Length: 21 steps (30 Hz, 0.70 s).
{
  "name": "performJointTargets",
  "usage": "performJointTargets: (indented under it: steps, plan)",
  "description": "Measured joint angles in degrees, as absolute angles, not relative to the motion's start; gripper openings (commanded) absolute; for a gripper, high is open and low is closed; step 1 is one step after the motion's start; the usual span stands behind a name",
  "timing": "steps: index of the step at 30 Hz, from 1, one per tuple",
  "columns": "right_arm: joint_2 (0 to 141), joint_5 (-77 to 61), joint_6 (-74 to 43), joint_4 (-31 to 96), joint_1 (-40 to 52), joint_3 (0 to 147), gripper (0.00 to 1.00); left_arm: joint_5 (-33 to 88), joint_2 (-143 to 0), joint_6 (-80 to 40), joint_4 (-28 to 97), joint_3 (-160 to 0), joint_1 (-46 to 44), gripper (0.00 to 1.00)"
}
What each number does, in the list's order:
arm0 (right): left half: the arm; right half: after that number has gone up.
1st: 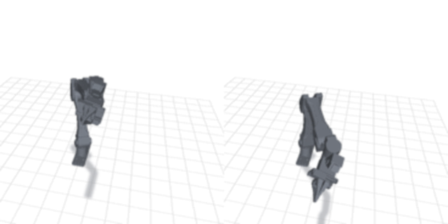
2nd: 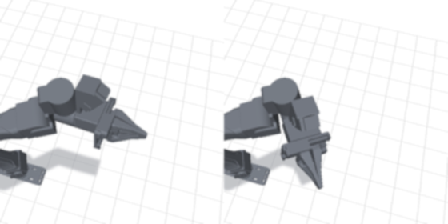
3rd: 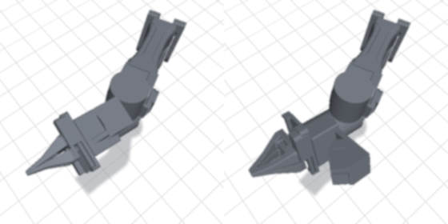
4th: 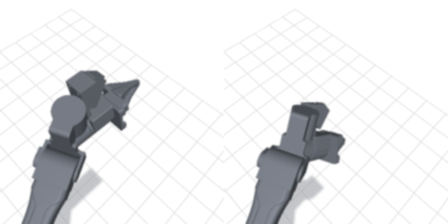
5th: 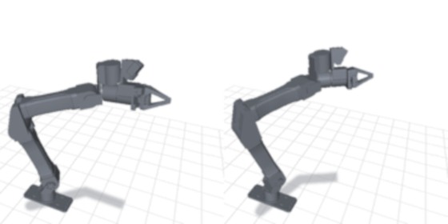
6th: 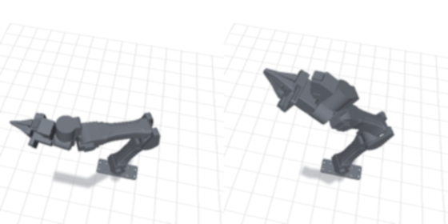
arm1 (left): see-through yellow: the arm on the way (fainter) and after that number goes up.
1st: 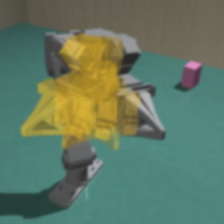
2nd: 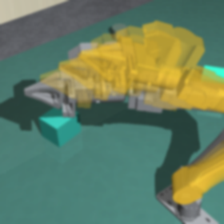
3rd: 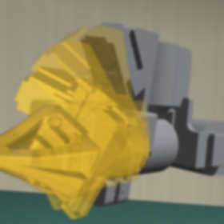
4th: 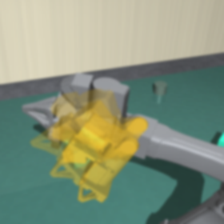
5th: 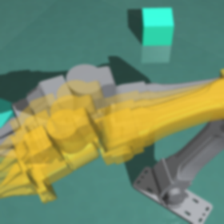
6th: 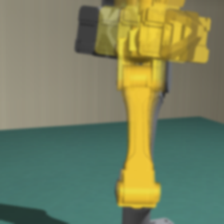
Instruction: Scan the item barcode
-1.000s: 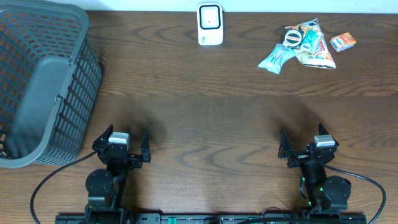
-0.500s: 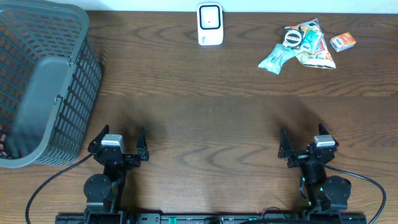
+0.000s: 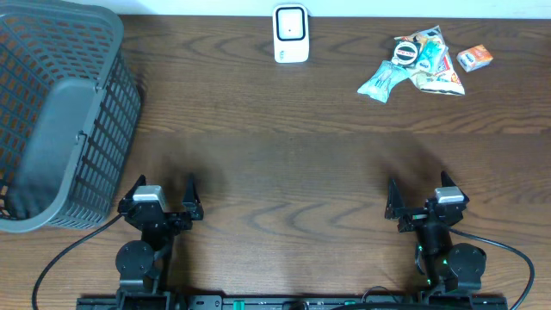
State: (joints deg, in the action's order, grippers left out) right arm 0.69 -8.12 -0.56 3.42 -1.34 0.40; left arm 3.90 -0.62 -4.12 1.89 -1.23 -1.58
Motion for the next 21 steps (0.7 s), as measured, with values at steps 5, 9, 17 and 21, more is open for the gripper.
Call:
performJointTargets:
  steps: [5,9,17,21]
  plan:
    - [0.69,-8.14,-0.56,3.42,-1.34,0.4,0.99,3.92,-0.62,-1.65,1.91,-1.23,-1.56,0.98]
    - [0.69,-8.14,-0.56,3.42,-1.34,0.4,0.99,3.92,-0.62,-1.04,1.91,-1.23,-1.56,0.98]
    - [0.69,-8.14,-0.56,3.42,-1.34,0.4,0.99,3.92,-0.62,-1.02,1.89,-1.23,-1.56,0.98]
    - [0.69,-8.14,-0.56,3.42,-1.34,0.4,0.99,3.92,-0.62,-1.02,1.87,-1.23,-1.56,0.98]
